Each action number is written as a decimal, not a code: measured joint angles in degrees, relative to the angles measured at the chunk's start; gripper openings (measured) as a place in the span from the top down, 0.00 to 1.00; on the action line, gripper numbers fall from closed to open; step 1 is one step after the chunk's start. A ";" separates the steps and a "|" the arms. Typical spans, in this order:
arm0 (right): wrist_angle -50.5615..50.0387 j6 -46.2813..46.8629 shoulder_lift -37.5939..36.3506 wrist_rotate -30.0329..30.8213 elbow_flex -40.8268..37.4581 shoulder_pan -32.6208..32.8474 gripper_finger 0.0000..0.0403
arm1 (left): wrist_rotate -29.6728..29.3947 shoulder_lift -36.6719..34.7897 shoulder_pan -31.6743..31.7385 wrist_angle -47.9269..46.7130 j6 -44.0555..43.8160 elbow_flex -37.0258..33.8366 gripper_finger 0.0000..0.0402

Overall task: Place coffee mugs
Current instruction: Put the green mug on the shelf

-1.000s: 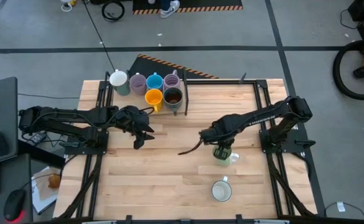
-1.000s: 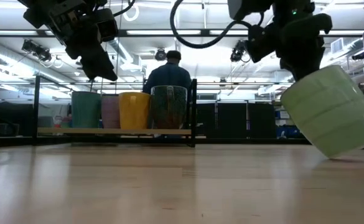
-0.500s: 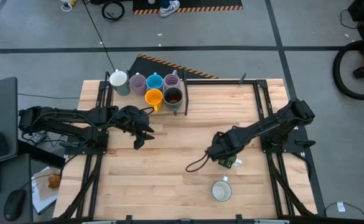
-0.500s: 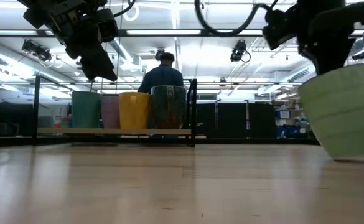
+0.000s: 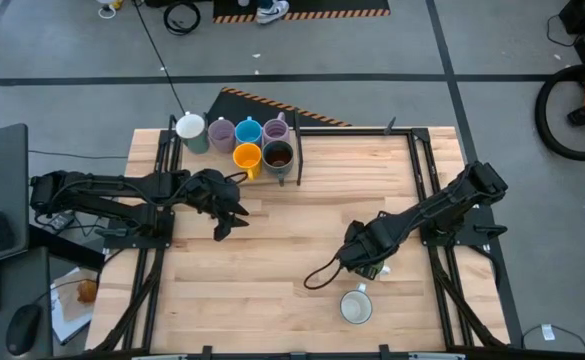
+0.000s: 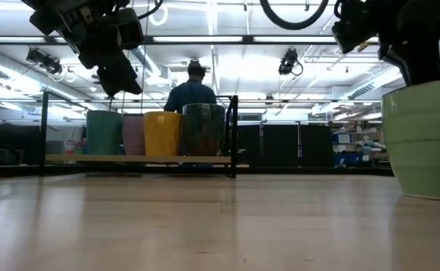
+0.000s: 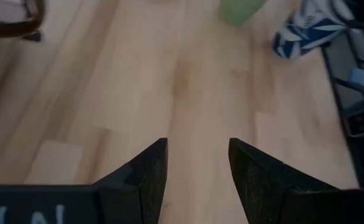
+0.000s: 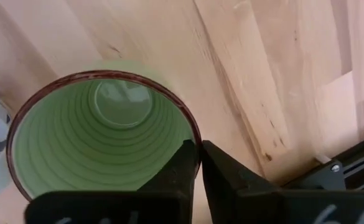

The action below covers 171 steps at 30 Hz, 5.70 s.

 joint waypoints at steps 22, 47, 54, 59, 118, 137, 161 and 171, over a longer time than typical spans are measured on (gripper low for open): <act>-8.47 -0.44 -6.08 1.75 4.37 4.10 0.63 | -10.68 6.15 -8.59 11.74 0.19 2.16 0.56; 12.28 19.75 -9.86 -2.91 -9.52 17.84 0.59 | -11.46 12.57 -9.28 10.93 6.24 7.39 0.56; 17.22 19.67 -9.85 -3.20 -15.67 17.39 0.58 | -11.42 12.57 -9.13 10.95 7.39 7.39 0.56; 22.84 18.18 -9.86 -2.59 -19.03 17.27 0.58 | -11.45 12.57 -9.02 10.95 7.79 7.39 0.56; 32.03 -27.02 -9.31 9.25 -16.98 -10.52 0.85 | -14.09 12.50 -10.51 -7.17 2.78 13.99 0.56; 54.07 -44.73 -0.29 1.64 -12.98 -22.11 0.84 | -16.35 12.52 -14.26 -10.29 -0.67 13.97 0.56; 36.36 -51.02 24.58 1.60 21.73 -23.88 0.84 | -21.96 3.84 -16.51 -27.21 -10.53 13.92 0.56; 36.11 -50.43 24.21 0.27 21.75 -23.86 0.77 | -23.79 3.89 -17.19 -27.03 -13.75 13.92 0.56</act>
